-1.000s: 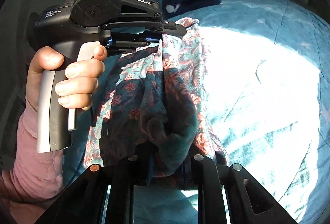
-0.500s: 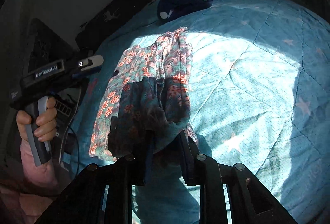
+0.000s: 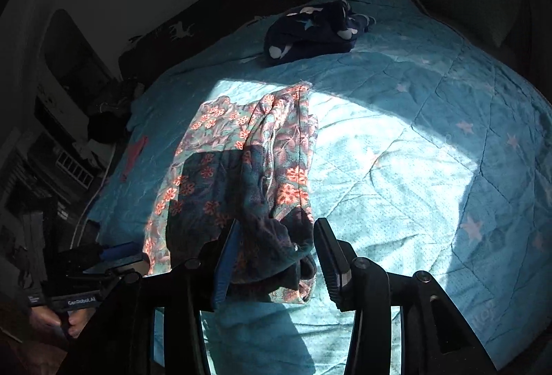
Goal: Fold small clothes
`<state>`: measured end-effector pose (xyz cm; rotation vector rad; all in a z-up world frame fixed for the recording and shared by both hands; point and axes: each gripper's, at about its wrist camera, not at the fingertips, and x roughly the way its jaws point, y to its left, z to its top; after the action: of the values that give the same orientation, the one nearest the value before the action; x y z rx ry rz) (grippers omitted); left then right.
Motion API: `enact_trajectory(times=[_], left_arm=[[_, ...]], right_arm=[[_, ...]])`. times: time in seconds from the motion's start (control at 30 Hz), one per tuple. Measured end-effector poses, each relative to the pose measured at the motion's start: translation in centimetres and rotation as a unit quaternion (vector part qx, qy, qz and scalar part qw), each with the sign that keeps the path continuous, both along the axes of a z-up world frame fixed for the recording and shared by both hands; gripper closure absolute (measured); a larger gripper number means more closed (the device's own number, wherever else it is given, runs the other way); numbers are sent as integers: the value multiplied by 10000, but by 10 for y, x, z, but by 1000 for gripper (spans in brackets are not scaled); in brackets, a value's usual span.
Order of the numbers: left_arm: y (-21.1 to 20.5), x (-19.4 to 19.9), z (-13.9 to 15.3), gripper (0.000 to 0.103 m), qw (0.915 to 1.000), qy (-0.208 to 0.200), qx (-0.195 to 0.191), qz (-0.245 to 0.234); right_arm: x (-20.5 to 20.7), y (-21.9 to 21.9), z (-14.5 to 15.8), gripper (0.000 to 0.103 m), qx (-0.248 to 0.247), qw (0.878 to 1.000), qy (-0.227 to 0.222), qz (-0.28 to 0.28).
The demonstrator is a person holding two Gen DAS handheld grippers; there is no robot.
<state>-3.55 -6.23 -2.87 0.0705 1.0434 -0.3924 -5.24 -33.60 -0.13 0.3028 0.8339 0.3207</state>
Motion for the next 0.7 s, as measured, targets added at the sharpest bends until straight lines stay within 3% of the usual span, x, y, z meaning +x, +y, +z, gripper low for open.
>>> enact_trajectory(times=[0.17, 0.3, 0.37, 0.47, 0.7], left_arm=[[-17, -3, -14, 38, 9997, 135, 157, -137], [-8, 14, -24, 38, 9994, 157, 95, 302], [-1, 16, -20, 38, 9989, 74, -13, 459], [5, 14, -11, 38, 9984, -146, 111, 527], [42, 8, -10, 38, 9946, -3, -168, 1027]], right_arm=[[5, 13, -2, 57, -217, 9998, 11, -7], [7, 14, -7, 59, -310, 9993, 123, -141], [10, 18, -8, 96, -546, 9982, 161, -182], [7, 24, 0, 97, -635, 9979, 83, -132], [-10, 2, 20, 97, 218, 9995, 235, 11]])
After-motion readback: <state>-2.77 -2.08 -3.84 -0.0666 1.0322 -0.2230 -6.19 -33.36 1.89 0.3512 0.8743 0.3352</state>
